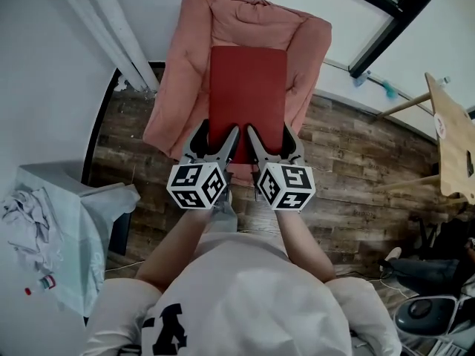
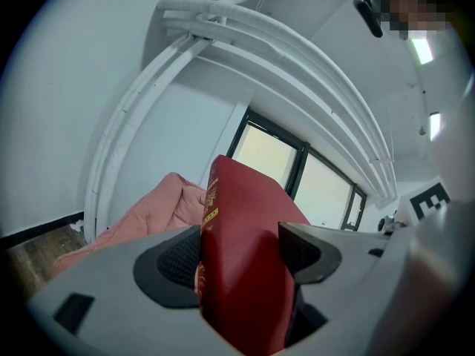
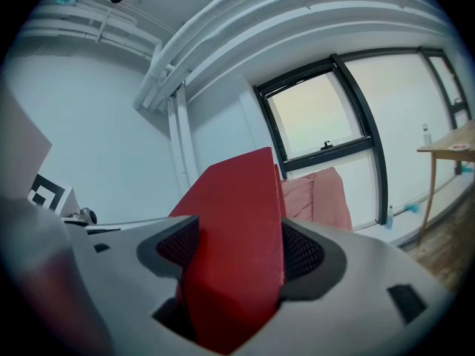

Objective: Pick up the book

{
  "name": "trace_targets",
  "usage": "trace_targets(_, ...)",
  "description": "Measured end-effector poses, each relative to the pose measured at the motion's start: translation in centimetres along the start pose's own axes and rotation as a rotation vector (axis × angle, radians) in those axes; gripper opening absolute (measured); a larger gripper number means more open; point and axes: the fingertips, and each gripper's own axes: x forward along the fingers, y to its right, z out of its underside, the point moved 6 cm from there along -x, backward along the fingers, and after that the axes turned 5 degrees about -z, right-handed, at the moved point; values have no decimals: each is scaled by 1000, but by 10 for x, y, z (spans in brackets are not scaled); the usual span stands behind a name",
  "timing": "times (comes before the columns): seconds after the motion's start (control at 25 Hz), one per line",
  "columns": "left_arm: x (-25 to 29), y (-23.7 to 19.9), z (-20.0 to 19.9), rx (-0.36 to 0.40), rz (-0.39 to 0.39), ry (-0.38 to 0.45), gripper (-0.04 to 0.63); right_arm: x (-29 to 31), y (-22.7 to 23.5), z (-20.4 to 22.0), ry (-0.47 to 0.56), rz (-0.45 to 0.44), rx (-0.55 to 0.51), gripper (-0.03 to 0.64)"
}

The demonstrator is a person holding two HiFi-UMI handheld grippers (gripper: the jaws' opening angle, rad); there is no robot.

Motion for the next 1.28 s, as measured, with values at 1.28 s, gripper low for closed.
trace_targets(1.28,-133,93,39,10,-4,81,313,-161,-29,7,37,-35,-41,339)
